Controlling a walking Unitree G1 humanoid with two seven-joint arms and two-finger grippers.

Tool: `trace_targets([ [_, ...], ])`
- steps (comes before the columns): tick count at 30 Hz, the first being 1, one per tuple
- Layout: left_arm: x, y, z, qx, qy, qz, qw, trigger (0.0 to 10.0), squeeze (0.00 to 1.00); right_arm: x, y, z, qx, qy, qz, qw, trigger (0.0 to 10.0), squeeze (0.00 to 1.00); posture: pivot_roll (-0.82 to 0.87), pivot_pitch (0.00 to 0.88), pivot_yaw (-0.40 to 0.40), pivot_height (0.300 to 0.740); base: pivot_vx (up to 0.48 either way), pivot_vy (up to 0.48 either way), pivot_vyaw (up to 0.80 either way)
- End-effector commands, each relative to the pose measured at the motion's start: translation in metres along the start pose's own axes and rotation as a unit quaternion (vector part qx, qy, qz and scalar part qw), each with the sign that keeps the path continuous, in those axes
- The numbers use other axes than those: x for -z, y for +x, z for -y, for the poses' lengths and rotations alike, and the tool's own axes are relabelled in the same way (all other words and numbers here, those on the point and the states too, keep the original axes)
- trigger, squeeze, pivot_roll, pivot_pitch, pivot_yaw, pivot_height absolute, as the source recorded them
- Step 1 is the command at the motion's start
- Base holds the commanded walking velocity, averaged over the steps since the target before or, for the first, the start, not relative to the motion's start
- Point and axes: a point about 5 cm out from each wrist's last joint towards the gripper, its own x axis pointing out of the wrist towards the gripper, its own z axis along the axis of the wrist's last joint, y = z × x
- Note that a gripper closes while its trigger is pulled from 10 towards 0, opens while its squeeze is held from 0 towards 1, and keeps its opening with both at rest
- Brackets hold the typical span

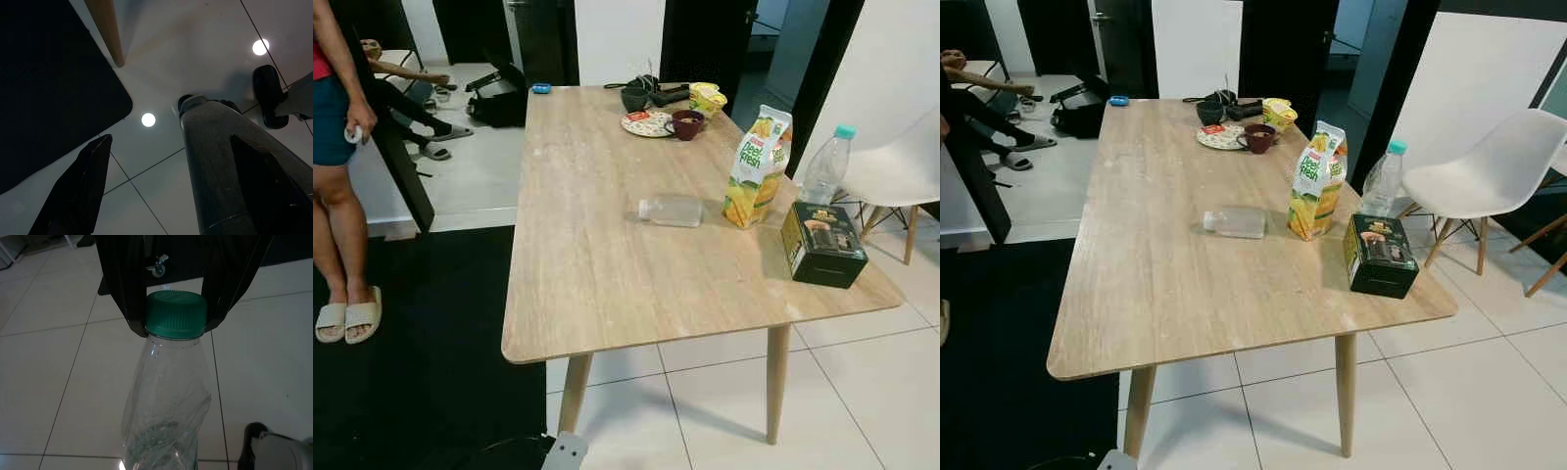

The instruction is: Restocking fridge

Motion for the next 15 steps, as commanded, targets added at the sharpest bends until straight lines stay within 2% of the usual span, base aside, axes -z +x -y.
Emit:
trace_targets([
  [1, 0.011, 0.000, 0.008, 0.011, -0.009, -0.023, 1.000, 10.0, 0.00, -0.002, 0.000, 0.002, 0.008, -0.002, 0.004, 1.000, 10.0, 0.00, 0.03, 0.000, -0.063, 0.740, 0.000, 0.000, 0.00],
  [15, 0.014, 0.000, 0.011, 0.013, -0.003, -0.030, 0.999, 10.0, 0.00, 0.007, 0.000, 0.008, 0.021, -0.038, 0.016, 0.999, 10.0, 0.00, 0.03, 0.000, -0.064, 0.740, 0.000, 0.000, 0.00],
])
